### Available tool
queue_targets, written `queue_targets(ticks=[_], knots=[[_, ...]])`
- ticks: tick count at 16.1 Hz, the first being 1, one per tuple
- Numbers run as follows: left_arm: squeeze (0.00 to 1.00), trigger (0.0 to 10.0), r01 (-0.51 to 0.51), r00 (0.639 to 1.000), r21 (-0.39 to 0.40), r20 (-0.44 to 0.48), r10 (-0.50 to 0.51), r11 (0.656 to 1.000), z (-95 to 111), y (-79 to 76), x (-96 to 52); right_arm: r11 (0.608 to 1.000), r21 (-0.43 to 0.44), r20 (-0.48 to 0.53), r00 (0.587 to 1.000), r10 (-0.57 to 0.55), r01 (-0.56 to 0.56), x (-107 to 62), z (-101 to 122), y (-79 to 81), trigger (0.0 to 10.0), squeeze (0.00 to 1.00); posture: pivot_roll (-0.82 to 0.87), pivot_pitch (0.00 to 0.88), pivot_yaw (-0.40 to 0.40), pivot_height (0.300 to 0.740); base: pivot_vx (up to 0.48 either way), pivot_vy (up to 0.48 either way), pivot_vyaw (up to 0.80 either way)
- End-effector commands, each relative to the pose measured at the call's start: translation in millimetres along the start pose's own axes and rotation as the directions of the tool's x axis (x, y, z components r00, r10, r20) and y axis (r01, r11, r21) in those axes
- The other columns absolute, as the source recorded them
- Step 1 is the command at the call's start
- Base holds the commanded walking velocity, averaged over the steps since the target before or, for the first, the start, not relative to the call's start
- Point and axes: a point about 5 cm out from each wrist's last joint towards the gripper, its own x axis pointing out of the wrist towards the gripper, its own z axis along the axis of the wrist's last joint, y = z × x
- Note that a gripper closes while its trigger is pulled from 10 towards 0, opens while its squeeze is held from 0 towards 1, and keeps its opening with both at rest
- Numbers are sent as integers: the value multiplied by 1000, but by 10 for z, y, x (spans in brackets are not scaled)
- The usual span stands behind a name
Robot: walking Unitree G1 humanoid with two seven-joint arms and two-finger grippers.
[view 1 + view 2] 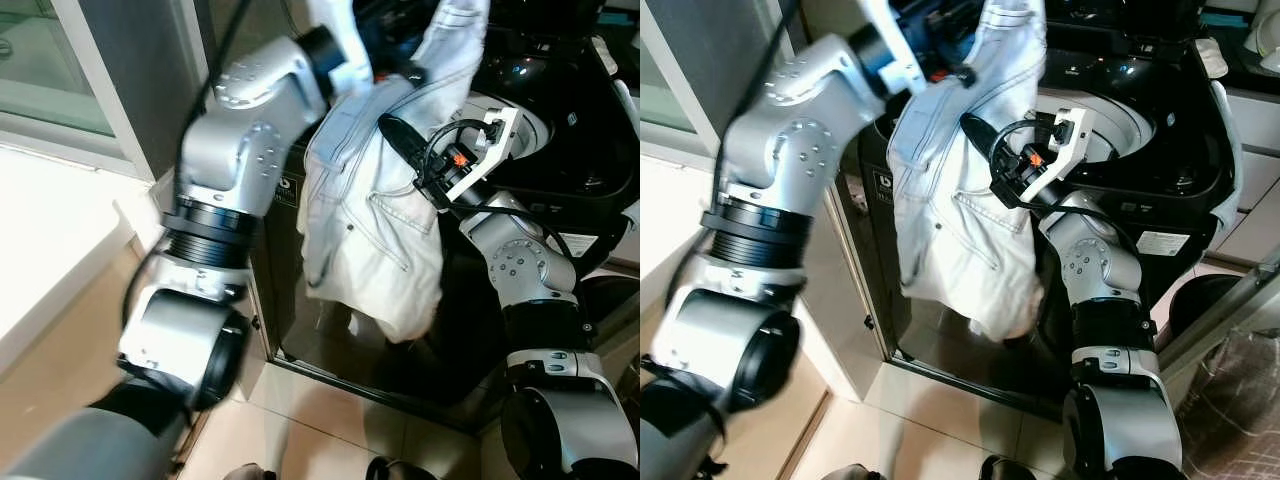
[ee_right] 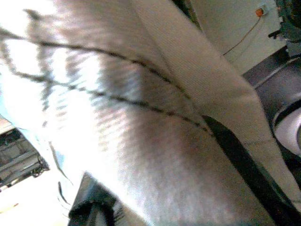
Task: Clothes washing
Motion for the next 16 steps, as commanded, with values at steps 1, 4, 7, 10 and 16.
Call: queue_targets(ticks=[1,4,7,10,16], knots=[[1000,10000,-16,998,137,-61,25,990,-19,96,-100,1000,-22,9,1000,-11,11,-16,56,-5,0,0,-224,0,-5,740,0,0,0],[1000,10000,-1,974,289,-215,66,957,-134,288,-397,999,-37,10,1000,-25,25,-44,58,-28,0,0,-223,0,0,740,0,0,0],[1000,10000,-42,938,397,-302,174,917,-140,546,-734,995,-73,23,998,-62,63,-56,129,-90,0,0,-216,0,5,740,0,0,0],[1000,10000,-72,896,336,-391,209,939,-388,504,-1176,976,-183,66,992,-109,120,13,411,-157,0,0,-205,0,-1,740,0,0,0],[1000,10000,-227,912,-32,-358,201,973,-972,-178,-1273,861,-397,186,947,-264,318,351,973,-245,0,0,-140,0,-46,740,0,0,0]])
